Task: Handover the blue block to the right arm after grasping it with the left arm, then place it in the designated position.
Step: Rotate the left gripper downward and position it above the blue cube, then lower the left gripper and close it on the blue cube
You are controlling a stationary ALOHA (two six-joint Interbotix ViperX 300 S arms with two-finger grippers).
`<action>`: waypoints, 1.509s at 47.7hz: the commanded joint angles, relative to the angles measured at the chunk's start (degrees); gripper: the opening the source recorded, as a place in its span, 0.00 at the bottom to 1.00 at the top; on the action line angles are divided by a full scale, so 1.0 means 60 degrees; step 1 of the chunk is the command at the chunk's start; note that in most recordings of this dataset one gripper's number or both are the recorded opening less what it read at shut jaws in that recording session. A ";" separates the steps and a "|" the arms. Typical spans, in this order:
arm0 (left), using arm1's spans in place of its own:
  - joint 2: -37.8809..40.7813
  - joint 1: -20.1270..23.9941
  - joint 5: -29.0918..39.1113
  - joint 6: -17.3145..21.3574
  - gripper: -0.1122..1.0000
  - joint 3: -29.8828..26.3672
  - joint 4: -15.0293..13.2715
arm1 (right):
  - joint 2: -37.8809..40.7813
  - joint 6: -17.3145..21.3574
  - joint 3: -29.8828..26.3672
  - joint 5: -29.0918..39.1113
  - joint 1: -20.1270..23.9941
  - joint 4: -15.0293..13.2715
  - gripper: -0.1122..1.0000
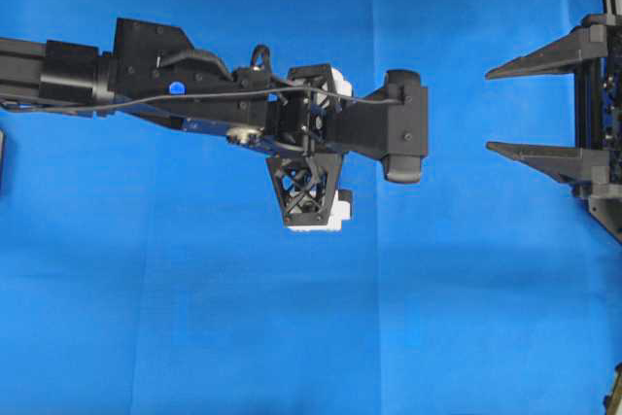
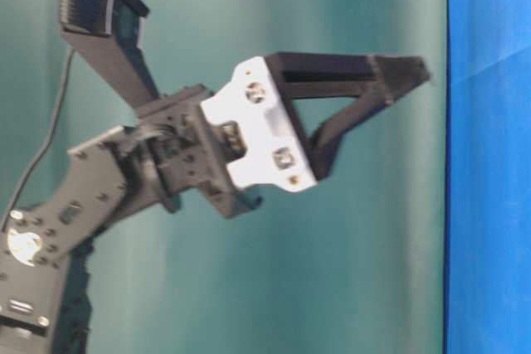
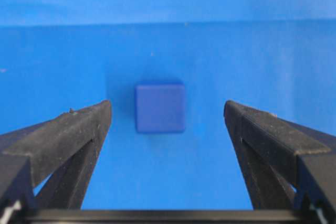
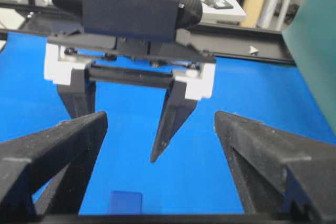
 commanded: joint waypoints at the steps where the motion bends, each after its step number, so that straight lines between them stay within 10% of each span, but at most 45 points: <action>1: -0.0352 -0.0044 -0.0630 0.0015 0.92 0.0220 0.0015 | 0.0044 0.0000 -0.0264 -0.0029 -0.0015 -0.0015 0.97; 27: 0.0659 -0.0103 -0.3633 -0.0732 0.92 0.2095 0.0015 | 0.0103 -0.0015 -0.0249 -0.0044 -0.0015 -0.0015 0.97; 63: 0.1187 -0.0117 -0.4058 -0.0732 0.92 0.2344 0.0015 | 0.0190 -0.0015 -0.0220 -0.0059 -0.0015 -0.0015 0.97; 72: 0.1187 -0.0088 -0.3867 -0.0571 0.71 0.2329 0.0044 | 0.0205 -0.0015 -0.0234 -0.0059 -0.0015 -0.0015 0.97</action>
